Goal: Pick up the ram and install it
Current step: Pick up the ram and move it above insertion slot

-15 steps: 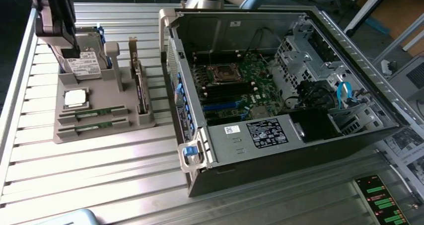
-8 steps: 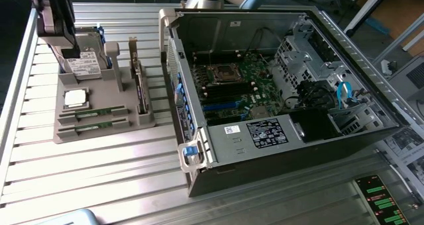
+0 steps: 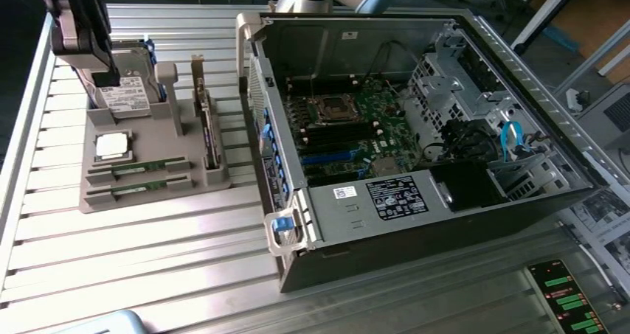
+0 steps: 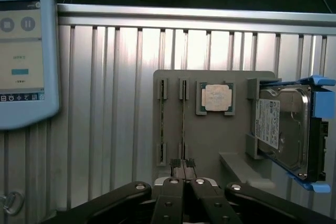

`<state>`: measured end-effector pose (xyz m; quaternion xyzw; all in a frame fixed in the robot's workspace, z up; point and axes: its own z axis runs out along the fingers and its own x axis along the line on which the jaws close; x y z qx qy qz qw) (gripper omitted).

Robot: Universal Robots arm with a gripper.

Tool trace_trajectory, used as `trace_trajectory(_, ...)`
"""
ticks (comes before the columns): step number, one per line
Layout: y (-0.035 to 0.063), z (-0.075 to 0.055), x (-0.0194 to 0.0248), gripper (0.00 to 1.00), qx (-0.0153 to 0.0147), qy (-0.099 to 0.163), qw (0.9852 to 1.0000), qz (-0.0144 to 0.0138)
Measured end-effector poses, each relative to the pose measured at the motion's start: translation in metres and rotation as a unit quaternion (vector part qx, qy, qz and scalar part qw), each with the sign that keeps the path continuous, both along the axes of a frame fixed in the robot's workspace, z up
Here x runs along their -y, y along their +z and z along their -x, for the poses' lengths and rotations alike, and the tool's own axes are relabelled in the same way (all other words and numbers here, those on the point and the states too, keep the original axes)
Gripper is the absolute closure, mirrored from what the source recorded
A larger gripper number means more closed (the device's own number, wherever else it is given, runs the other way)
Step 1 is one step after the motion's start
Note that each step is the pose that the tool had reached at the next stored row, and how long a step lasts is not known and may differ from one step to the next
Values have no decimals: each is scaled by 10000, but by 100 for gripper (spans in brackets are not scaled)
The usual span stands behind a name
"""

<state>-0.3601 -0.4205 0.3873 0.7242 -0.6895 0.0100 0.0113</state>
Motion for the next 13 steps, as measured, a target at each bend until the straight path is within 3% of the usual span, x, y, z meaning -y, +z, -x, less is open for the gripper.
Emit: trace_trajectory(13, -36, 1, 0, 89, -1, -1, 10000, 1)
